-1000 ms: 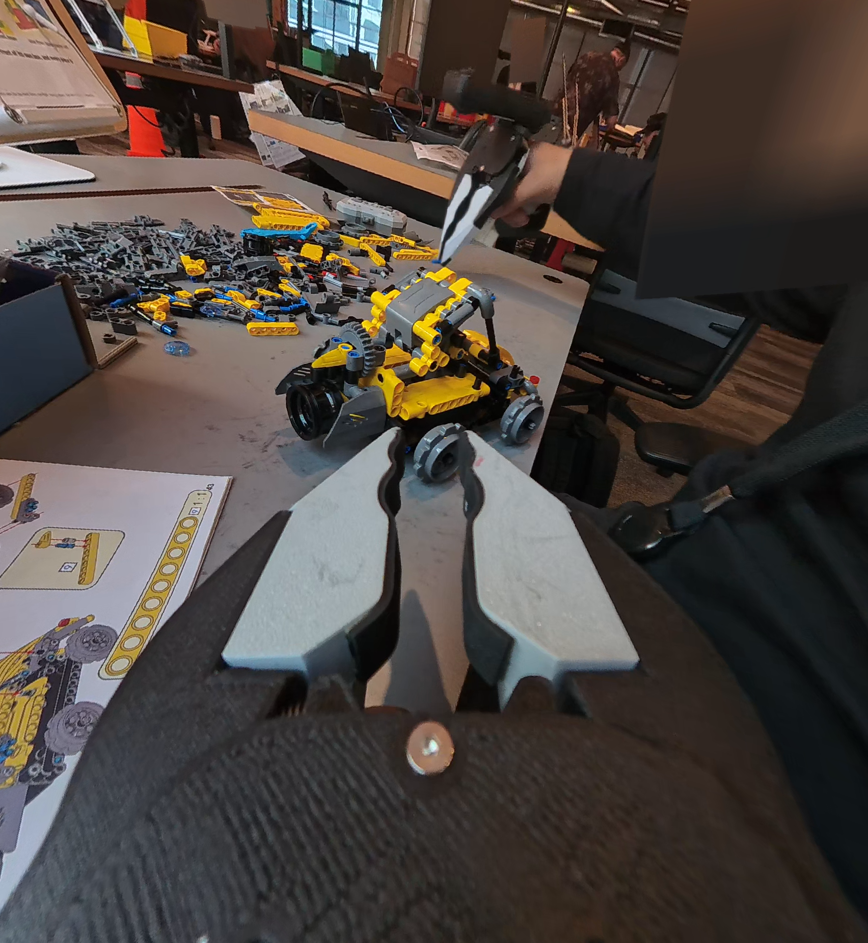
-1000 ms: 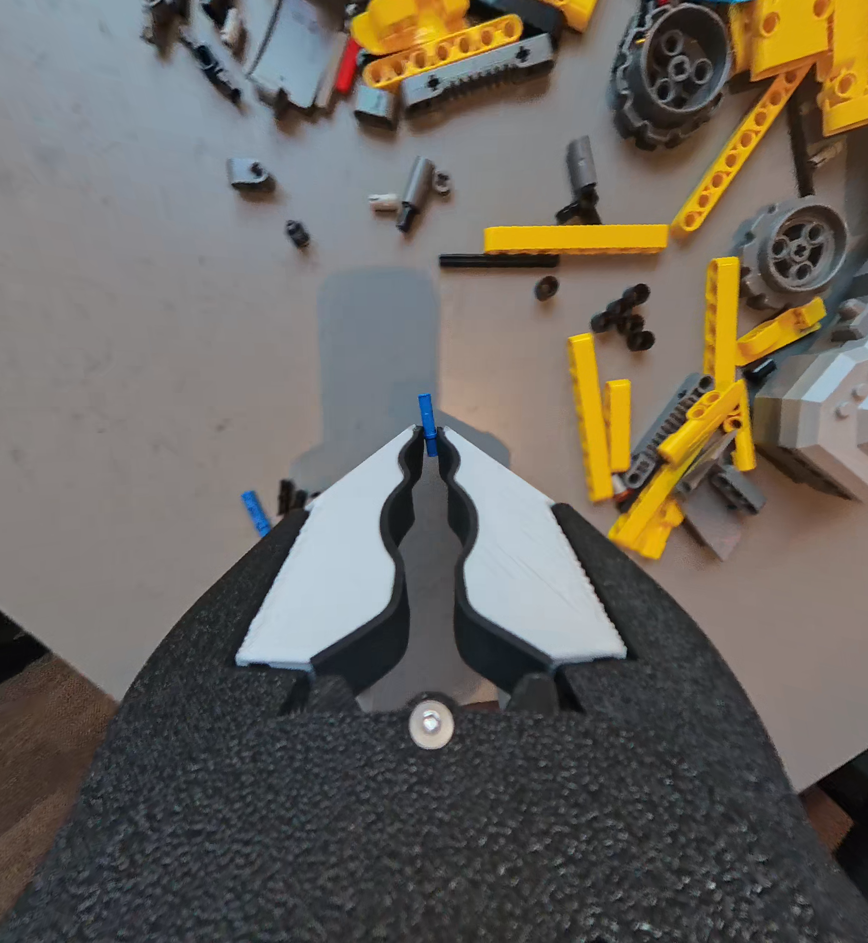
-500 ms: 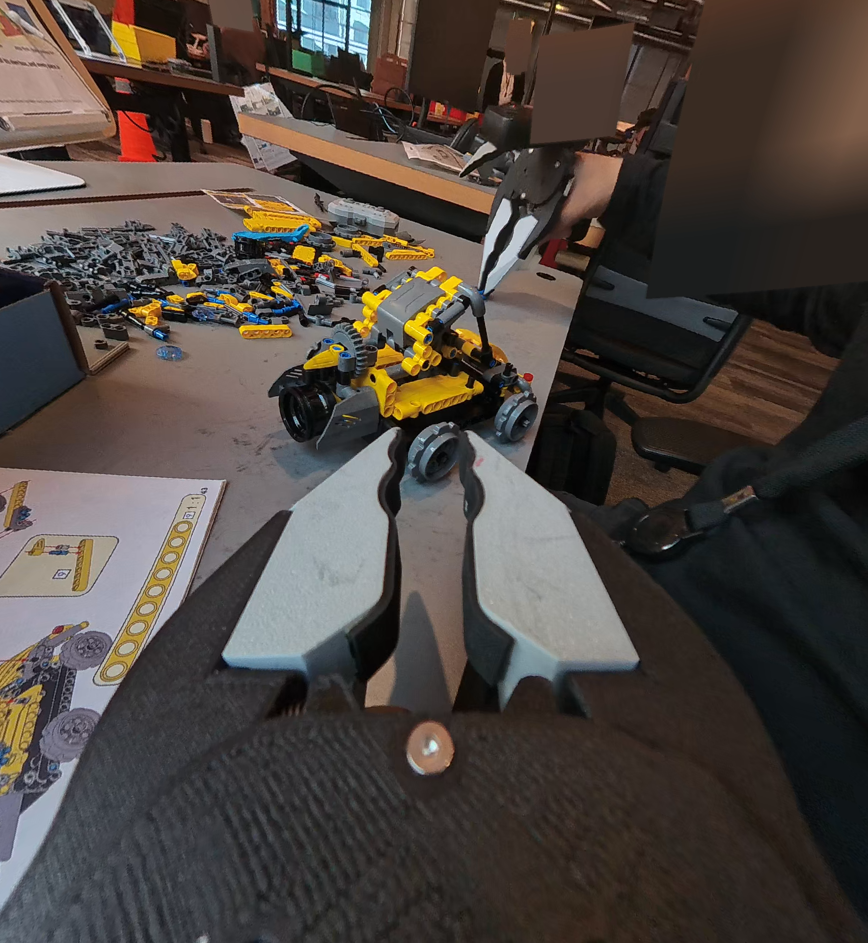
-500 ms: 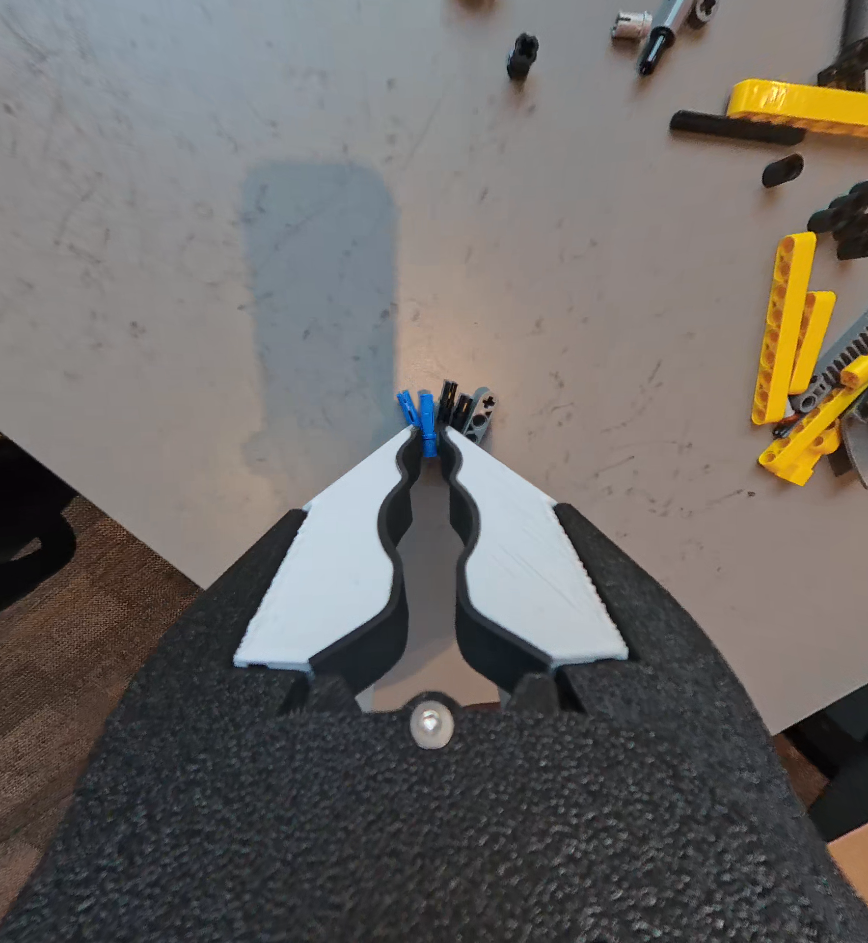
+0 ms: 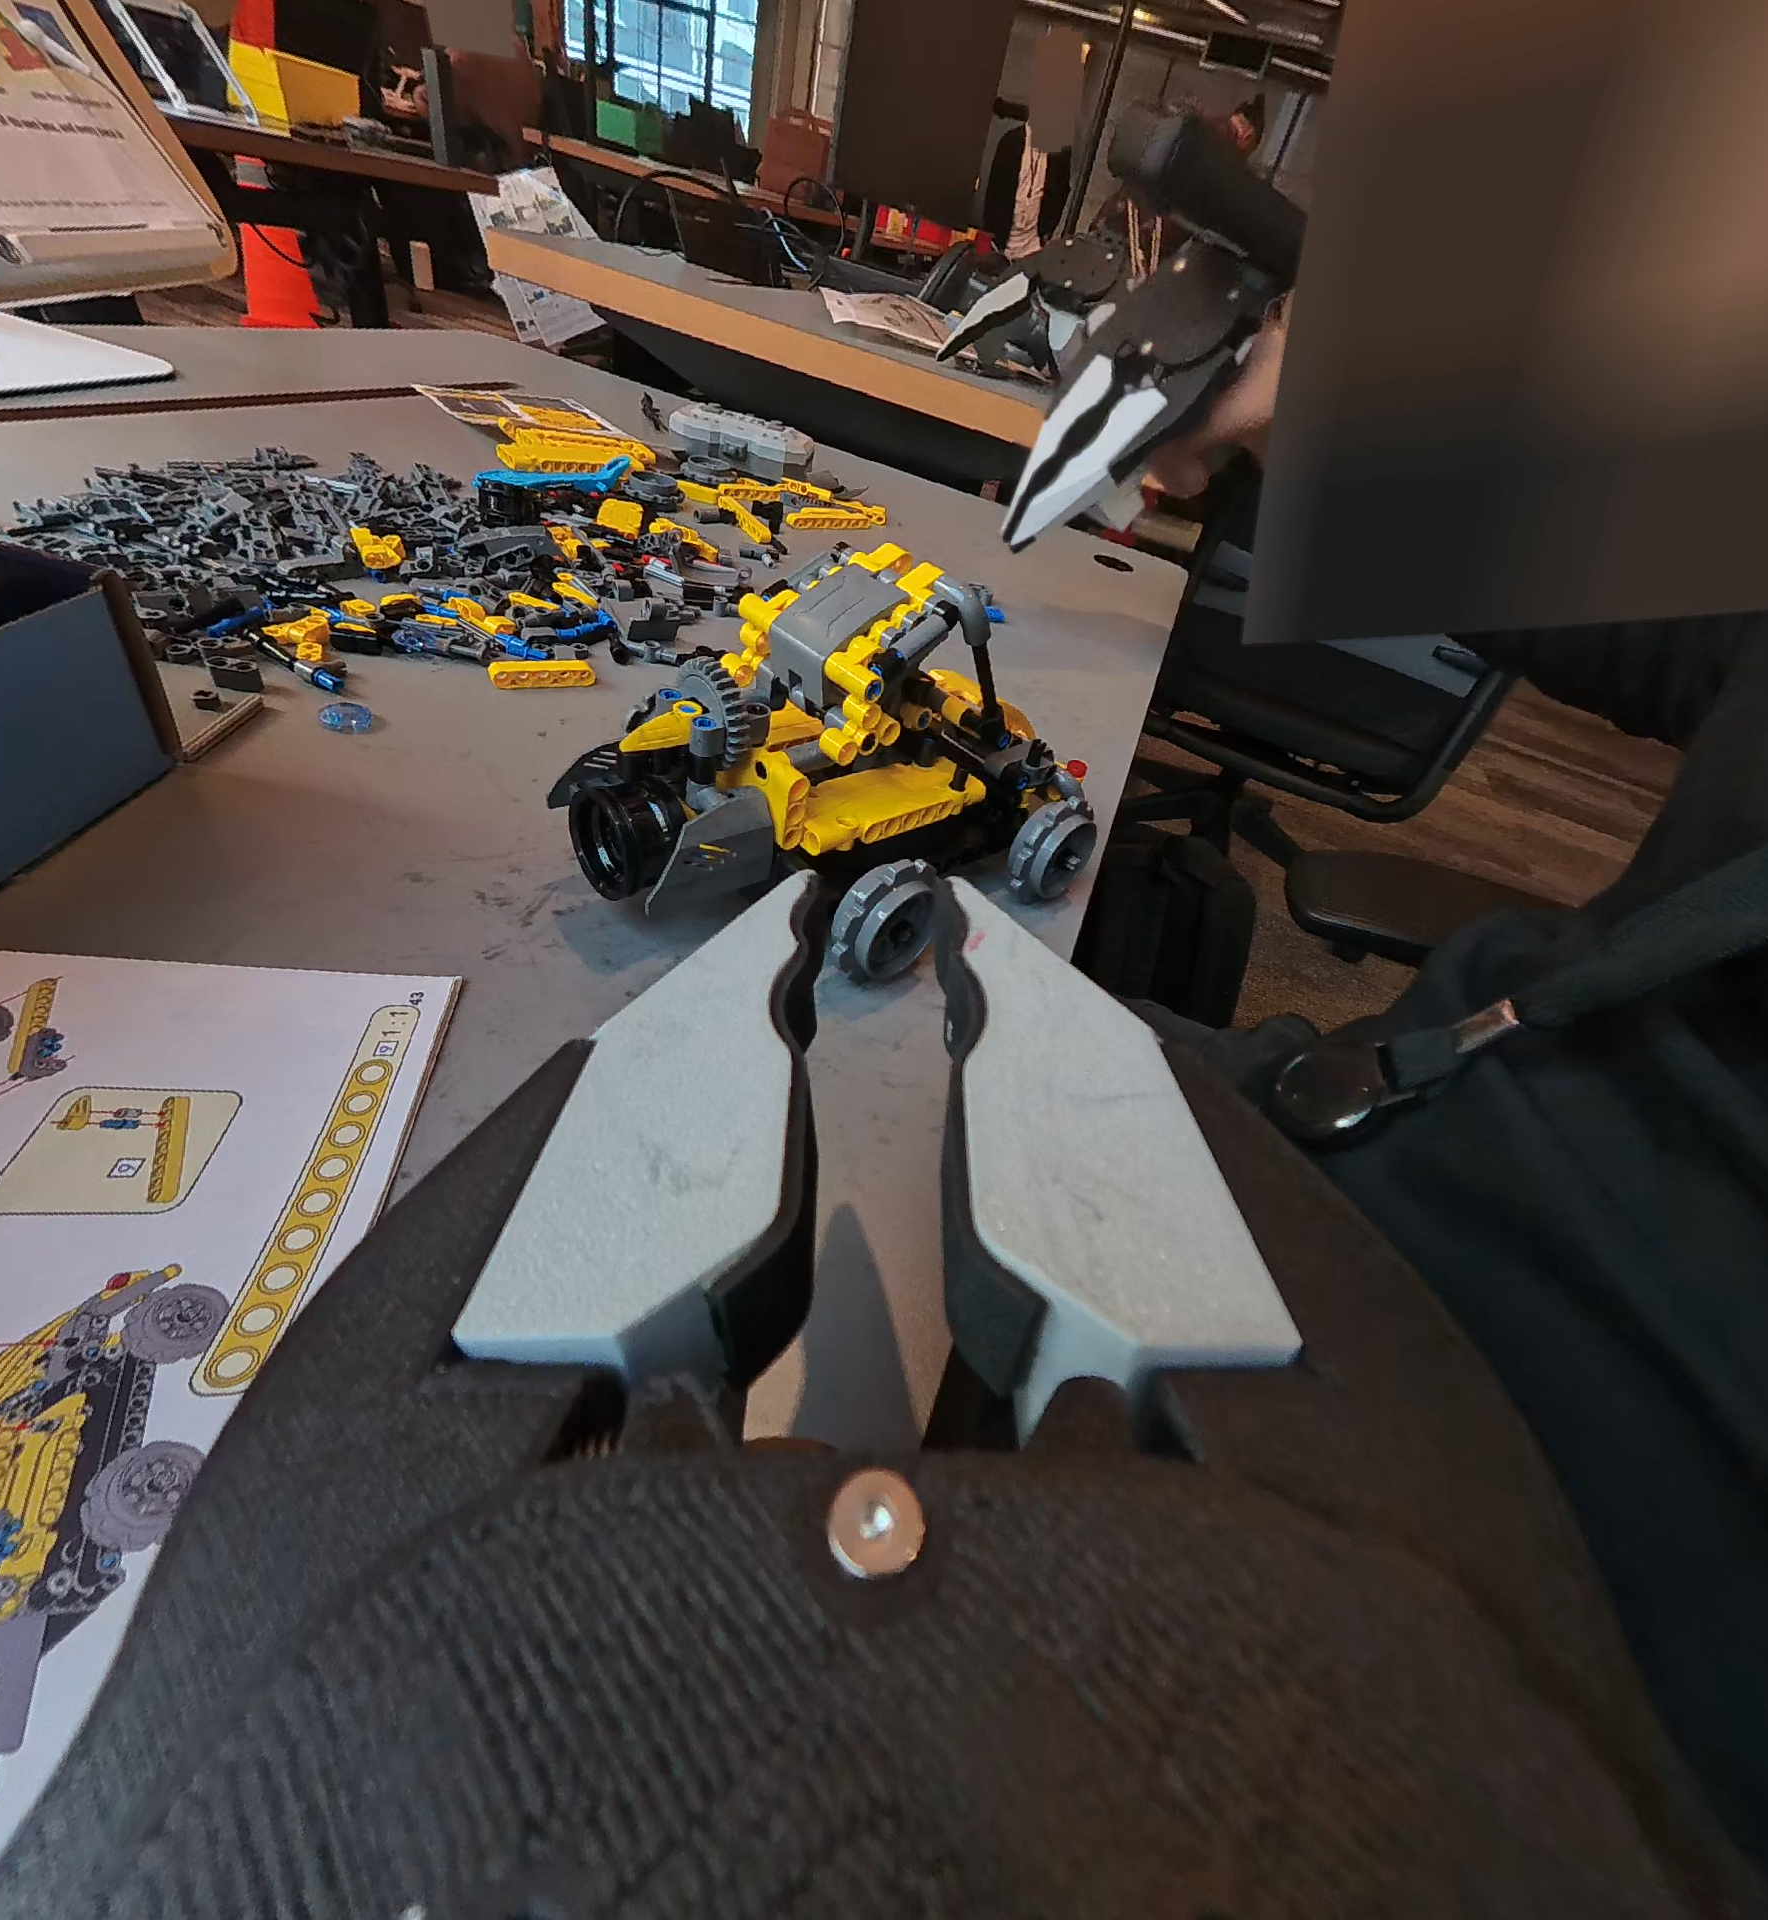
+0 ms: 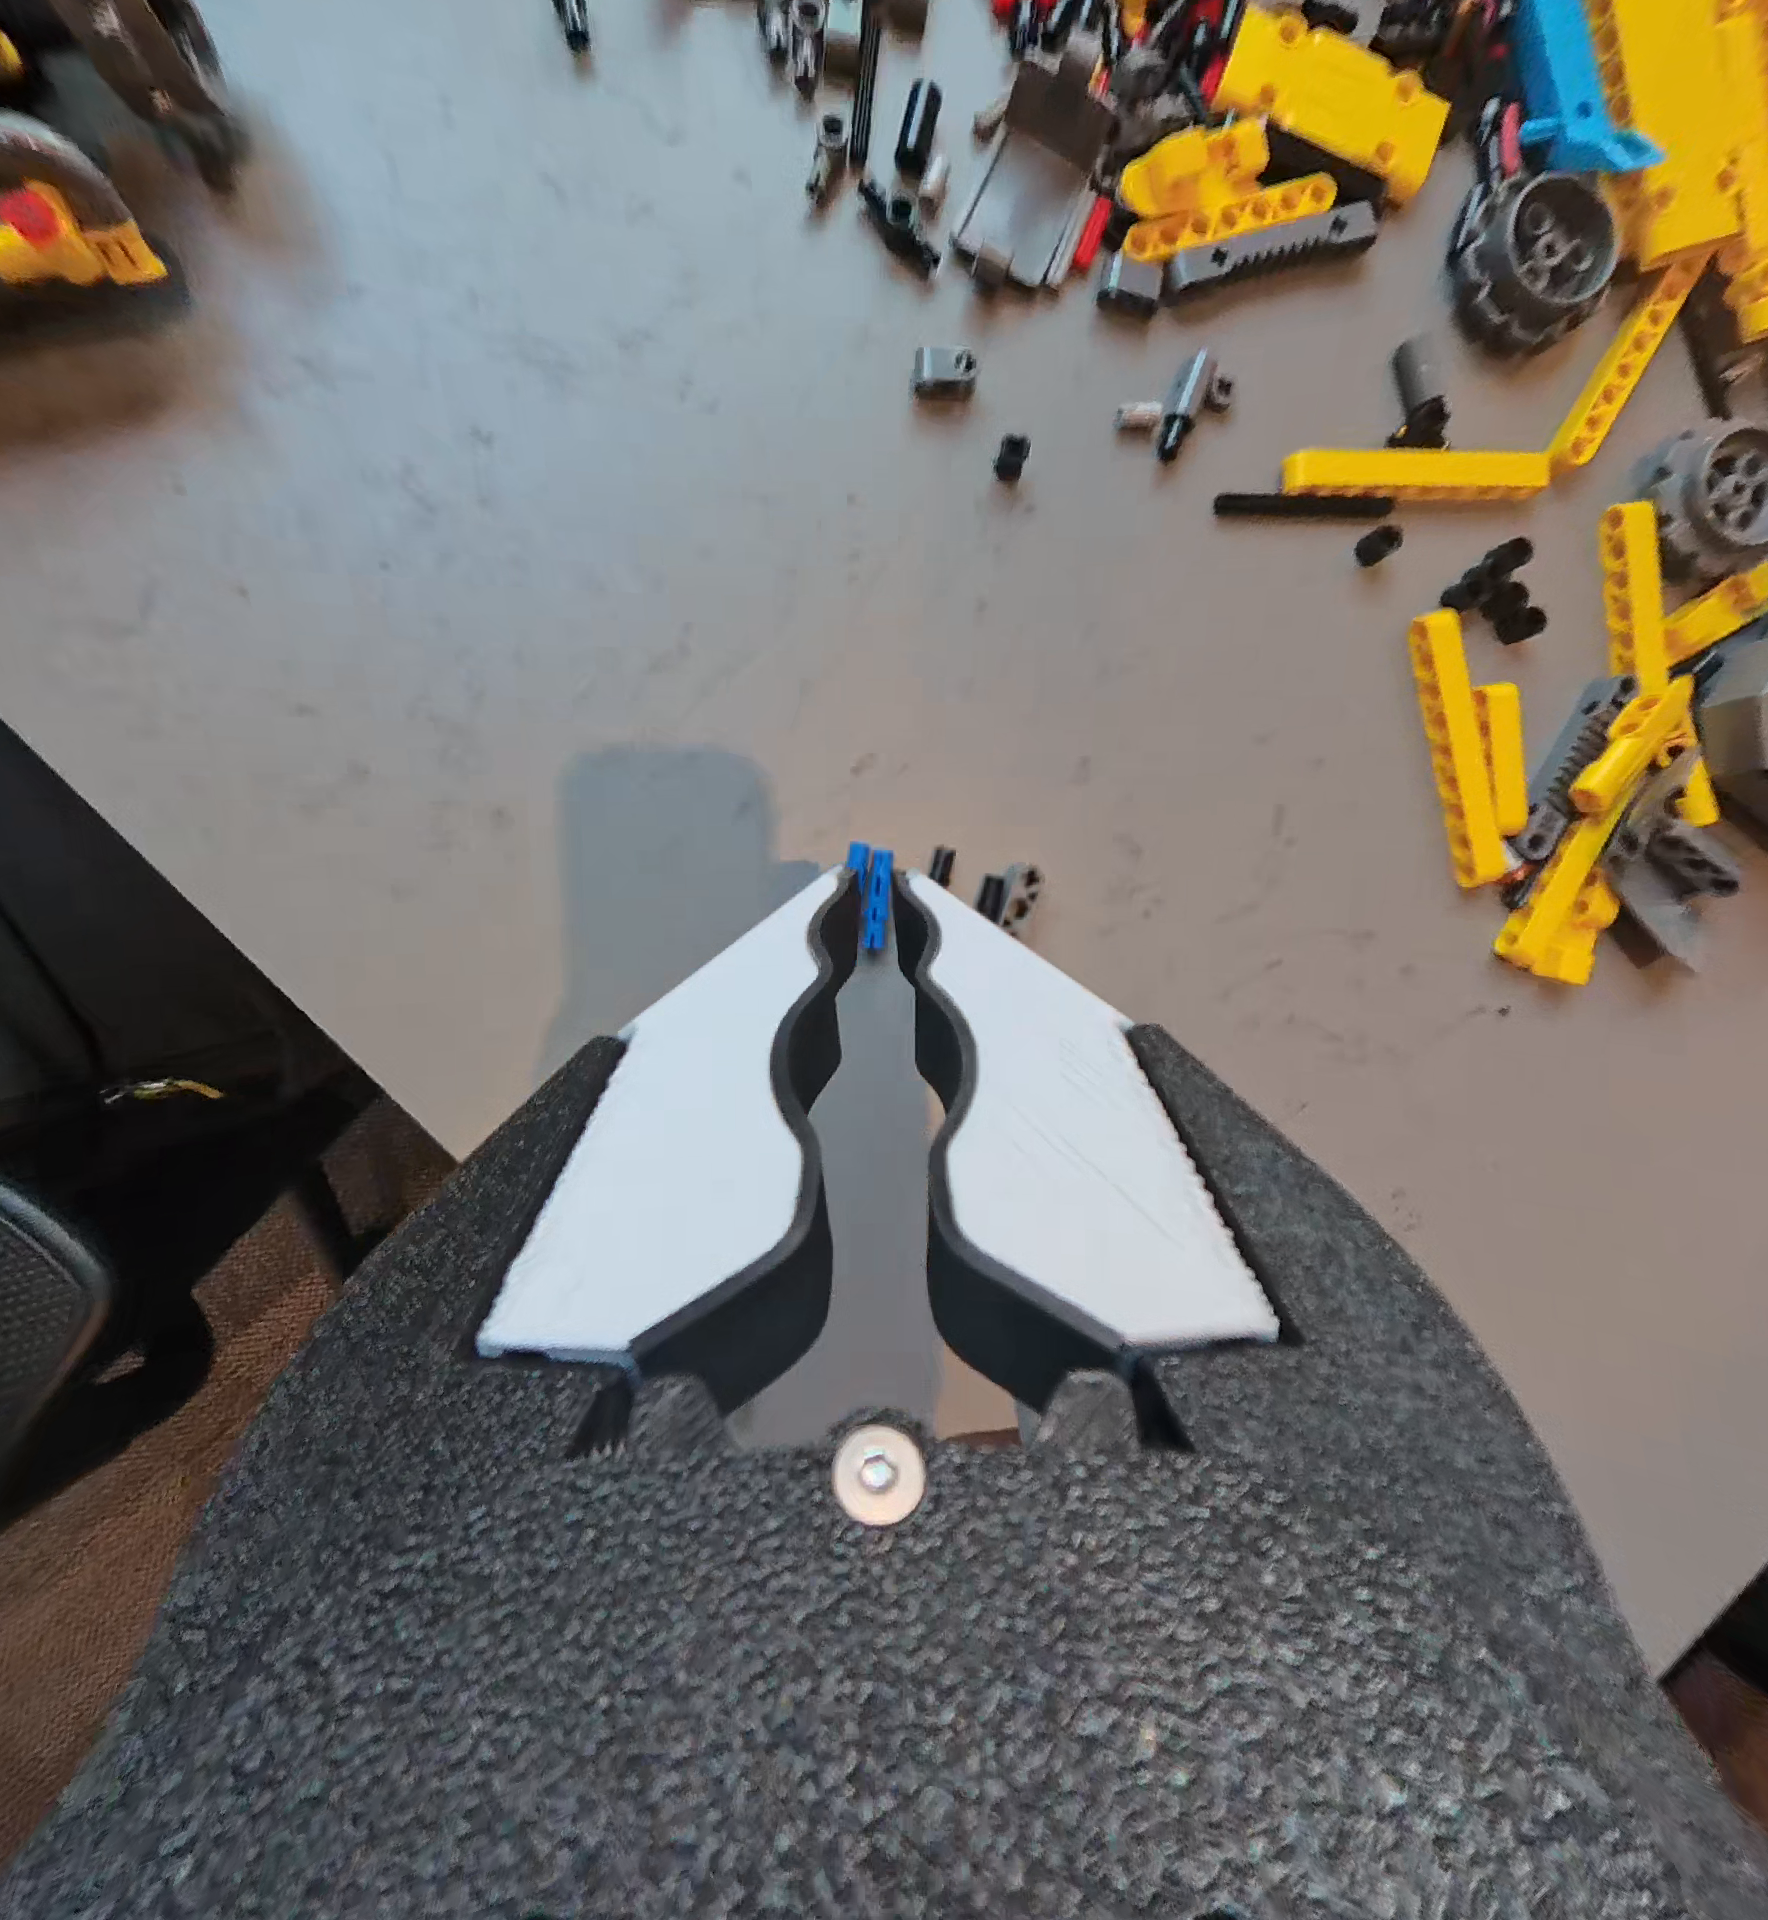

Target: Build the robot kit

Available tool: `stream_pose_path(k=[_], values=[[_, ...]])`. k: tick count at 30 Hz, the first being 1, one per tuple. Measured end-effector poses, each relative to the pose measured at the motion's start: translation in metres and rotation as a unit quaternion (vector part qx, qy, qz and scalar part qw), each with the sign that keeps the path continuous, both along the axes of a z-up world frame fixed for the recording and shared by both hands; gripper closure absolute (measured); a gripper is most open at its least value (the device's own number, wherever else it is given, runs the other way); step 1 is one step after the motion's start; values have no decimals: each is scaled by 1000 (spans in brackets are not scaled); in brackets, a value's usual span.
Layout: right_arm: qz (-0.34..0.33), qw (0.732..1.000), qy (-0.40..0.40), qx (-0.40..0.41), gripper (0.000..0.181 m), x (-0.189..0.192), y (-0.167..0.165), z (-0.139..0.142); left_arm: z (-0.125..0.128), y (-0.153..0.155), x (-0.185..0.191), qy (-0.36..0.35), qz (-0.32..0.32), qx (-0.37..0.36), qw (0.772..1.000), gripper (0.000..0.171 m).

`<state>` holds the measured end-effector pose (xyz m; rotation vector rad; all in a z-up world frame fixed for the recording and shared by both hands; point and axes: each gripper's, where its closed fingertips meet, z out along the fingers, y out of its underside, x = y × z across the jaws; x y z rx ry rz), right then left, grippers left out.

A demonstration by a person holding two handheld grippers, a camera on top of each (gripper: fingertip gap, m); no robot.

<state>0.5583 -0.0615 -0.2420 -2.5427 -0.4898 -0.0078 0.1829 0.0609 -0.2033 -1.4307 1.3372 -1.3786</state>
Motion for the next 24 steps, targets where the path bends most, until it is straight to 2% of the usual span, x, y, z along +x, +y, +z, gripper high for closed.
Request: stream_pose_path(k=[4,5,7,11,20,24], values=[[-22,1000,-10,-13,166,4,-10,-22,0,-1,0,-1,-2,1,1000,154],[-19,1000,-3,-9,167,0,-10,-25,0,-1,0,-1,-2,2,1000,154],[-7,1000,-1,-4,180,-9,-9,-30,0,-1,0,-1,-2,2,1000,154],[-4,1000,-2,-15,181,-11,-8,-43,0,-1,0,-1,-2,2,1000,154],[-41,999,-11,3,181,5,-3,-41,0,-1,0,1,0,2,1000,154],[-28,999,18,35,181,-13,4,-30,0,0,0,0,2,4,1000,154]])
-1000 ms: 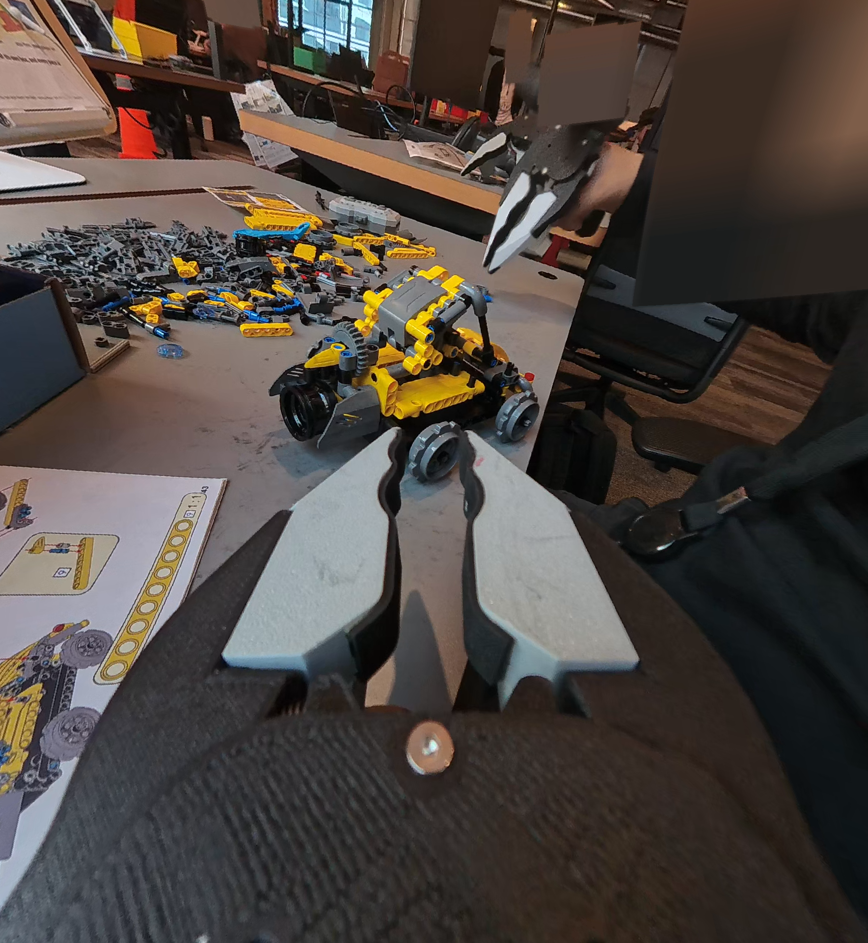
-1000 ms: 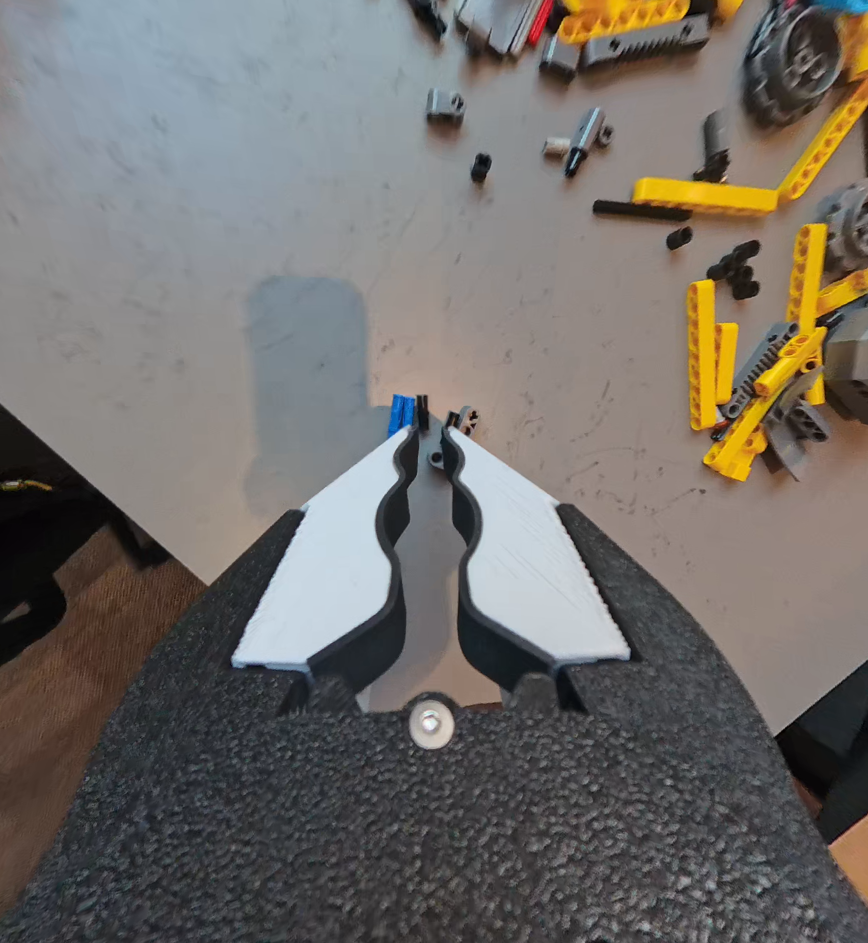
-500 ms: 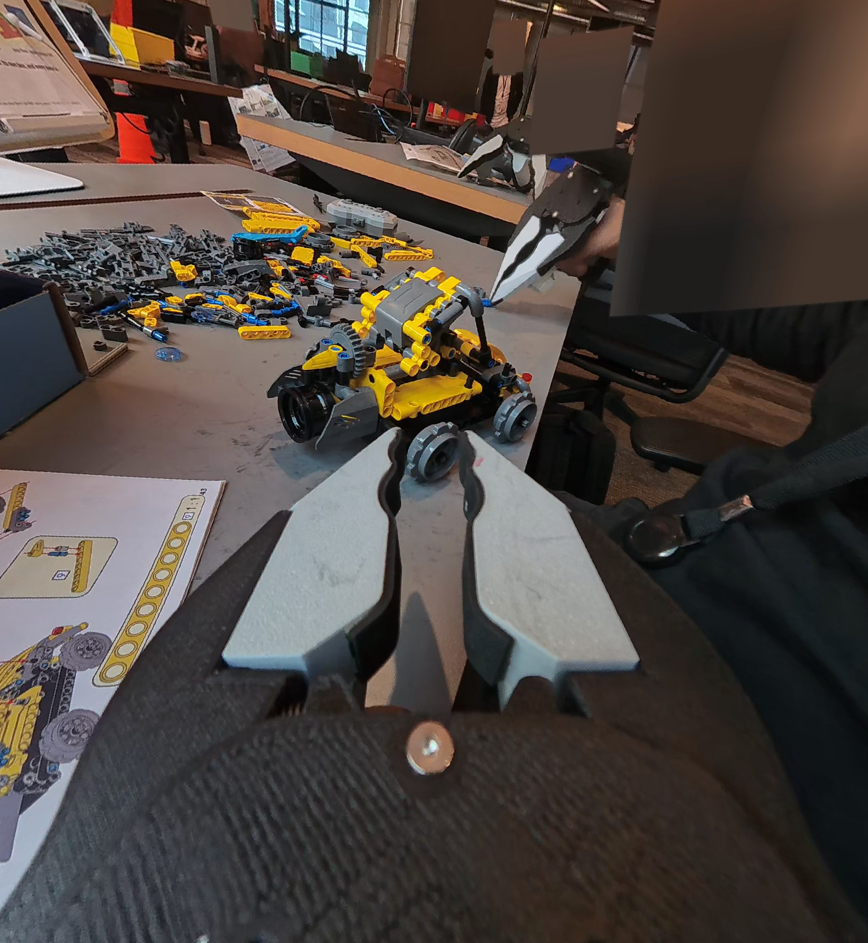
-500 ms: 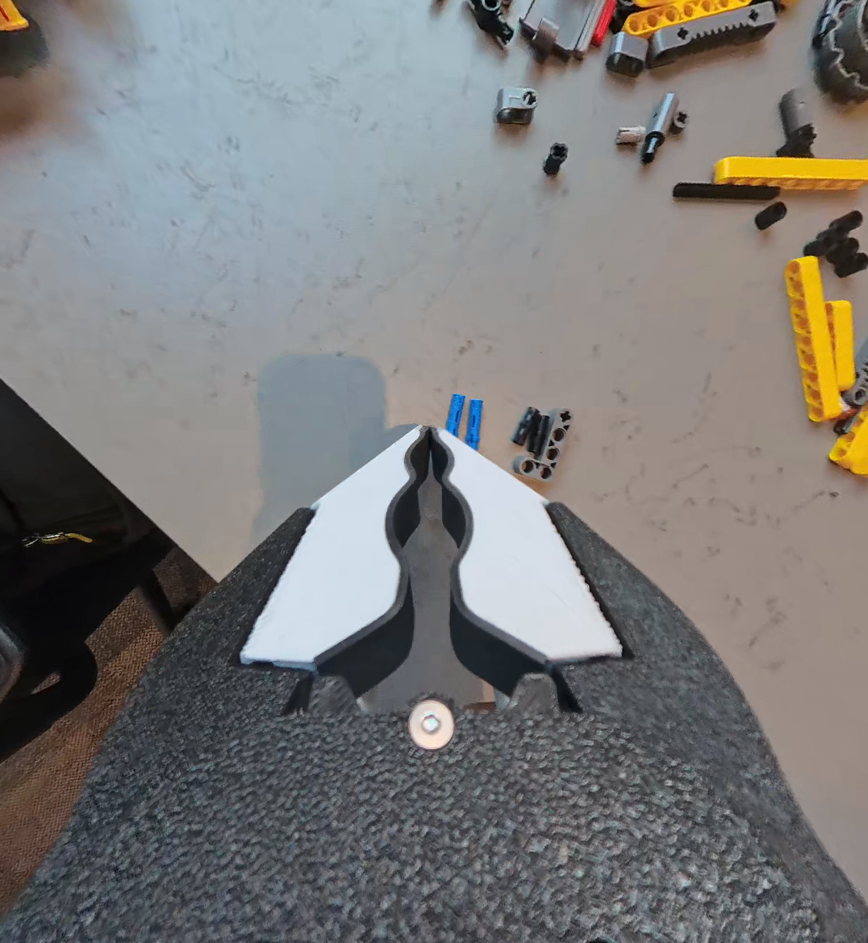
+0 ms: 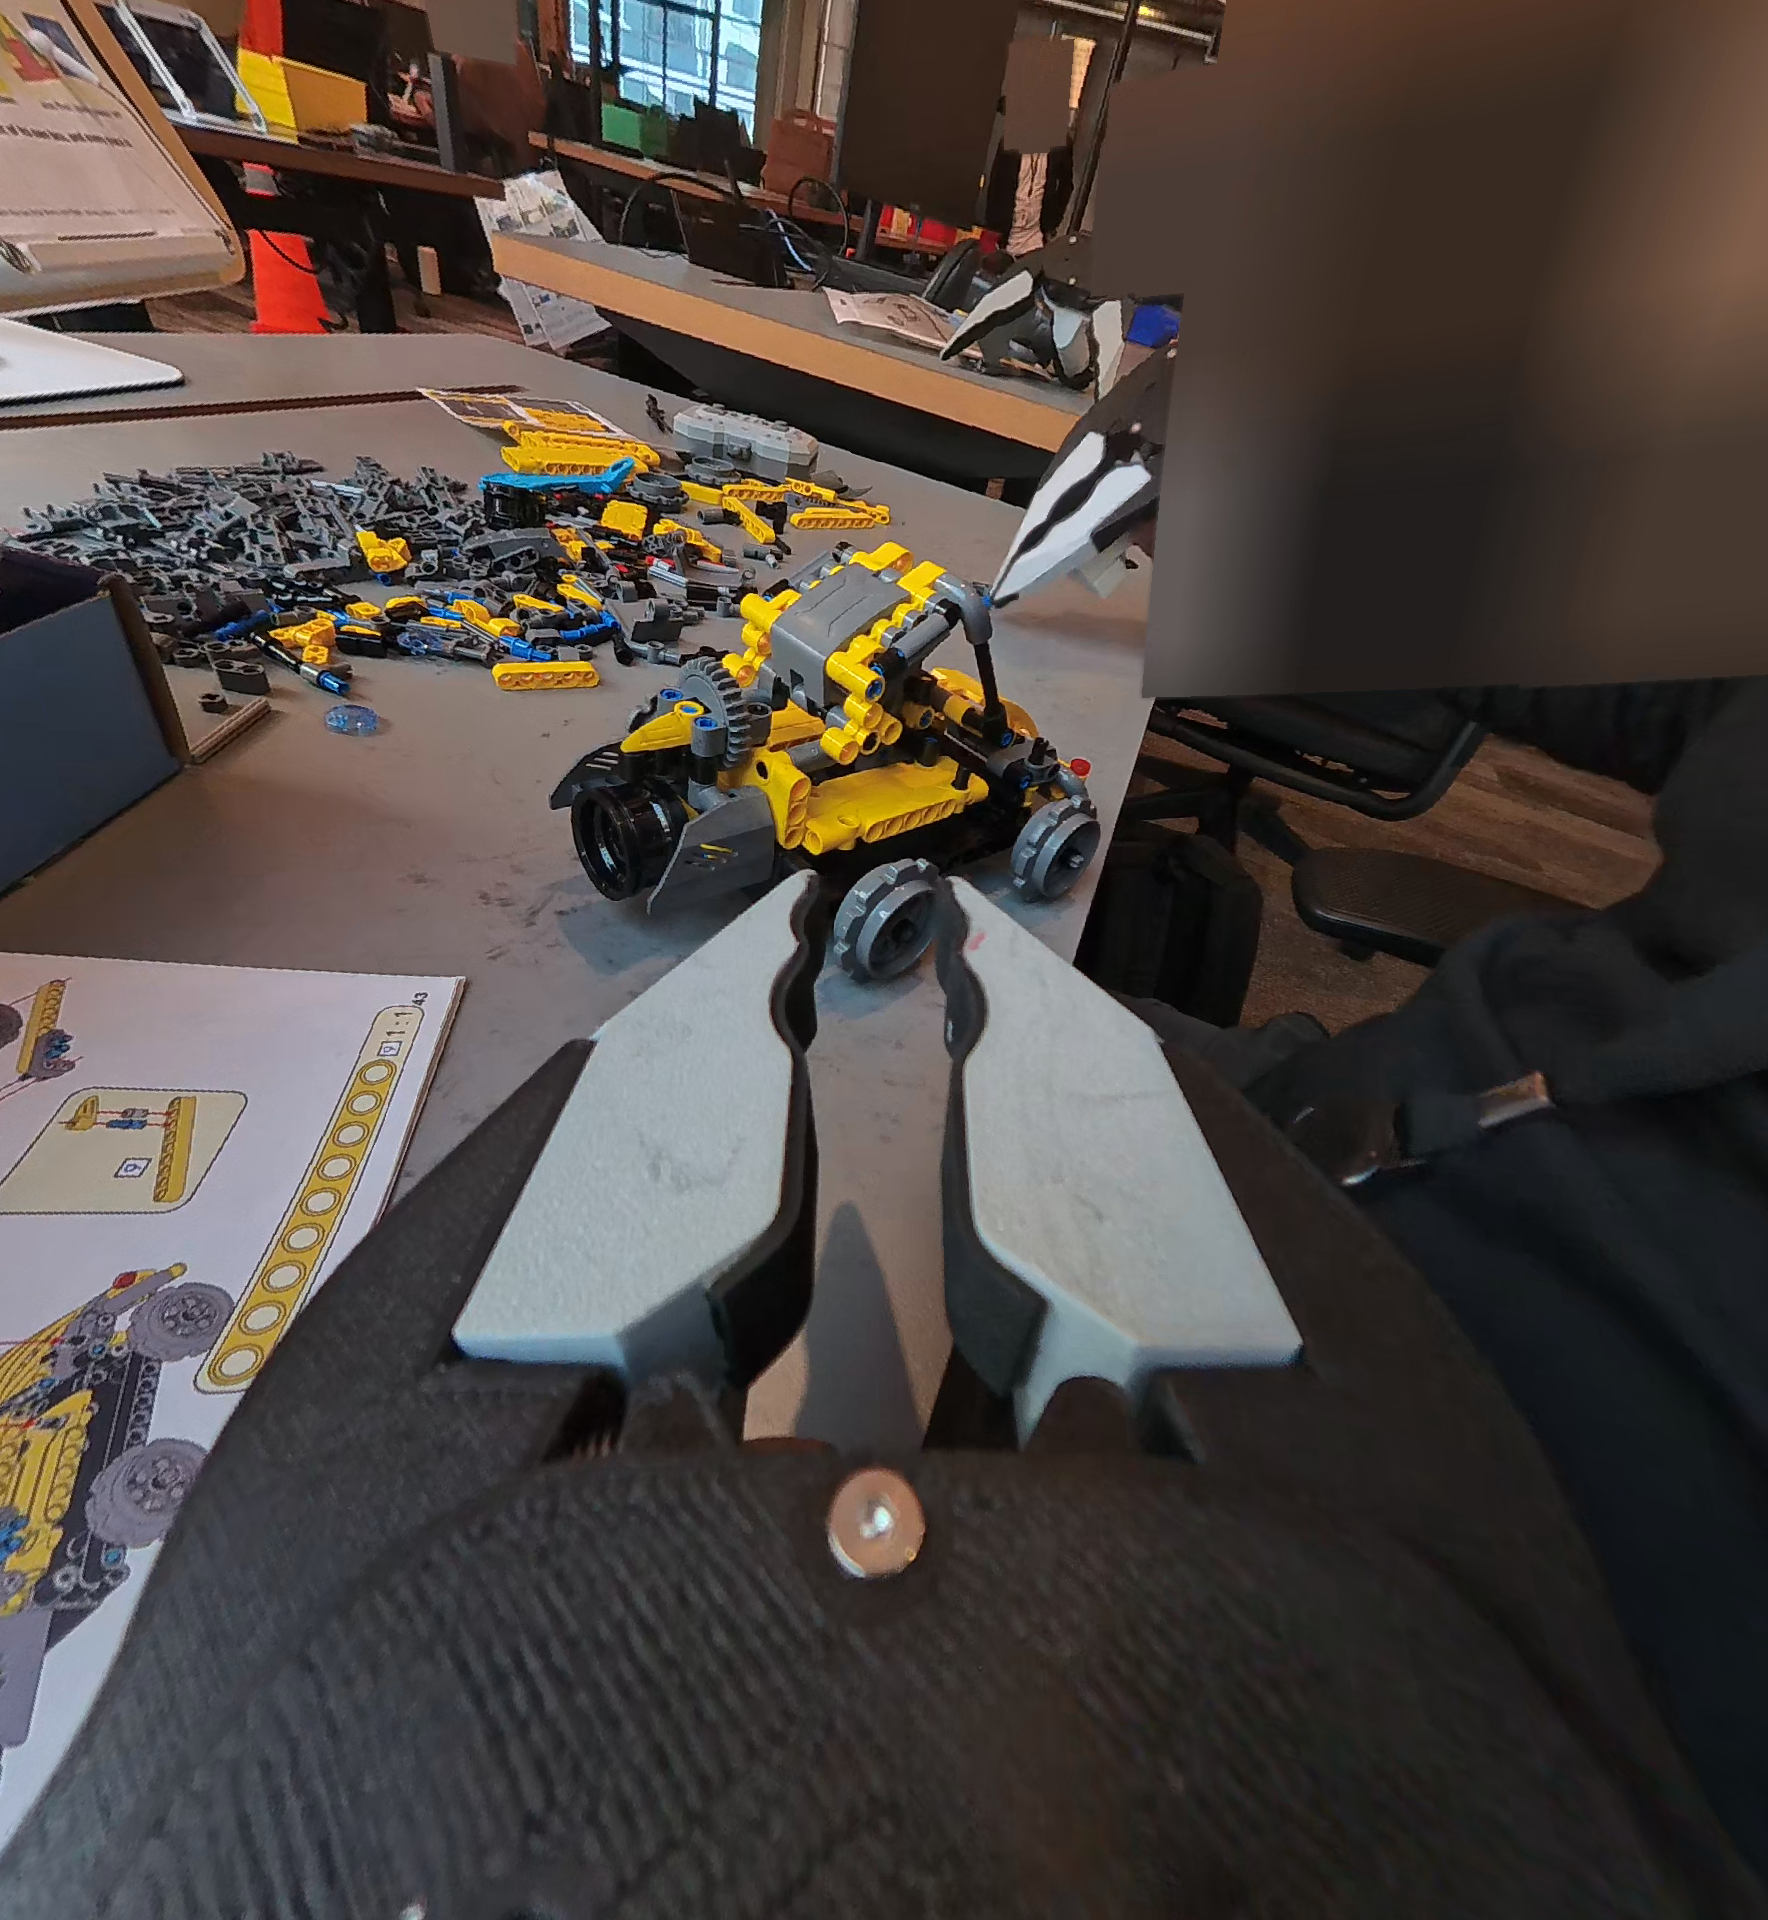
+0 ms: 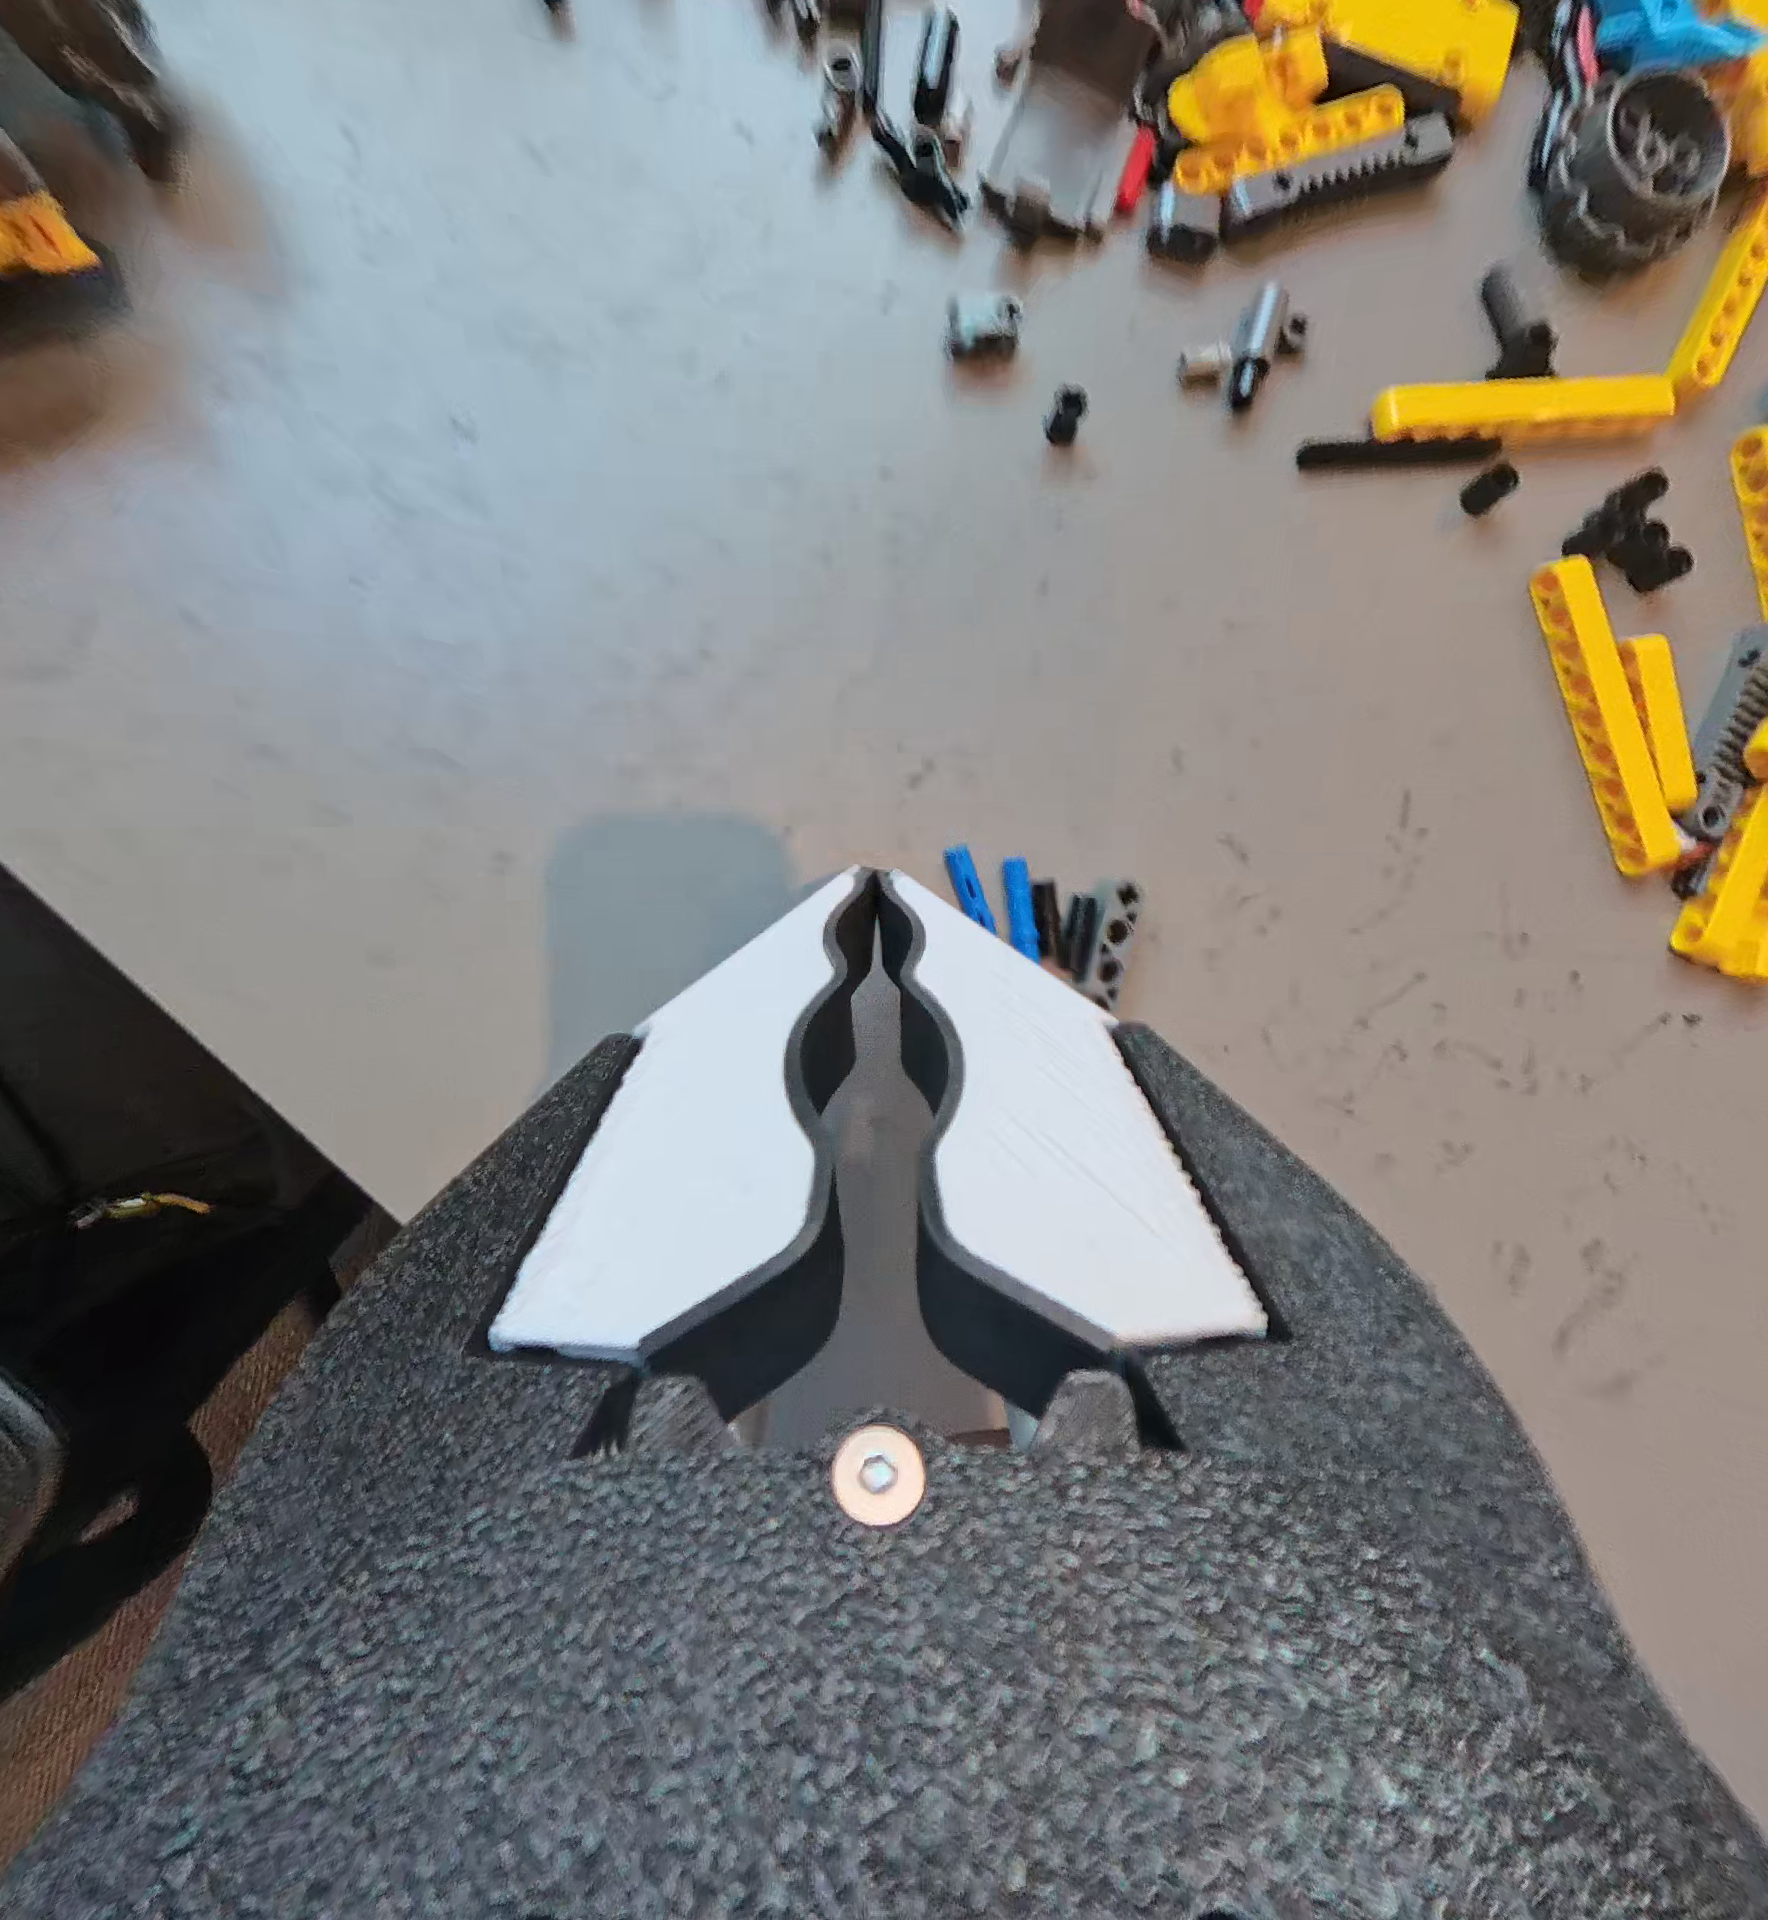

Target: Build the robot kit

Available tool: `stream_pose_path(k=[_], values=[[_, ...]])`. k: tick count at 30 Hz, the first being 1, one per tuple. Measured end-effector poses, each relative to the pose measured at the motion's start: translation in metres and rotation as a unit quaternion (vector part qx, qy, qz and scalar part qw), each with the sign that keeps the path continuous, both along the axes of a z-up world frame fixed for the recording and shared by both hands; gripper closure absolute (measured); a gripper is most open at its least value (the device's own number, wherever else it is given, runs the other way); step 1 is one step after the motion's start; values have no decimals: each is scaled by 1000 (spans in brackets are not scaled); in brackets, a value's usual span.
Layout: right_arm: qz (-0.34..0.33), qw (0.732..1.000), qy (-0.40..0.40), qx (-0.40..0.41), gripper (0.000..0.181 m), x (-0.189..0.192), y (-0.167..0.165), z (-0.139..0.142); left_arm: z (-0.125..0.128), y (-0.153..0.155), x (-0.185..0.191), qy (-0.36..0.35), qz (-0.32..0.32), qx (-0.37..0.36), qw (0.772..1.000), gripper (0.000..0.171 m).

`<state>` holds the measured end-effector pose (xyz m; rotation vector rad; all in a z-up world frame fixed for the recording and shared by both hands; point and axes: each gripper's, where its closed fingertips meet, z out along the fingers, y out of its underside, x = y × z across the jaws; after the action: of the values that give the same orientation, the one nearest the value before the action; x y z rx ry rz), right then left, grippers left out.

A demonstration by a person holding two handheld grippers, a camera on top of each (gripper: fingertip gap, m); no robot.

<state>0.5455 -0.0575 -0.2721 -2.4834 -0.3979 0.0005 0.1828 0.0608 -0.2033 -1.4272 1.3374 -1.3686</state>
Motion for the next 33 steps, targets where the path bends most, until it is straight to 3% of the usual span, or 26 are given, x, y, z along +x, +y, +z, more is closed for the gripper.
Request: stream_pose_path(k=[7,11,14,33], values=[[-10,983,69,170,181,-65,64,35,1,-2,-1,-6,-2,8,1000,153],[-7,981,62,185,181,-87,81,21,2,-4,-3,-11,-2,16,1000,153],[33,975,73,209,181,-105,86,29,1,-5,-3,-10,-3,21,1000,153],[21,964,106,243,181,-99,86,42,0,-5,-2,-4,-3,24,1000,152]])
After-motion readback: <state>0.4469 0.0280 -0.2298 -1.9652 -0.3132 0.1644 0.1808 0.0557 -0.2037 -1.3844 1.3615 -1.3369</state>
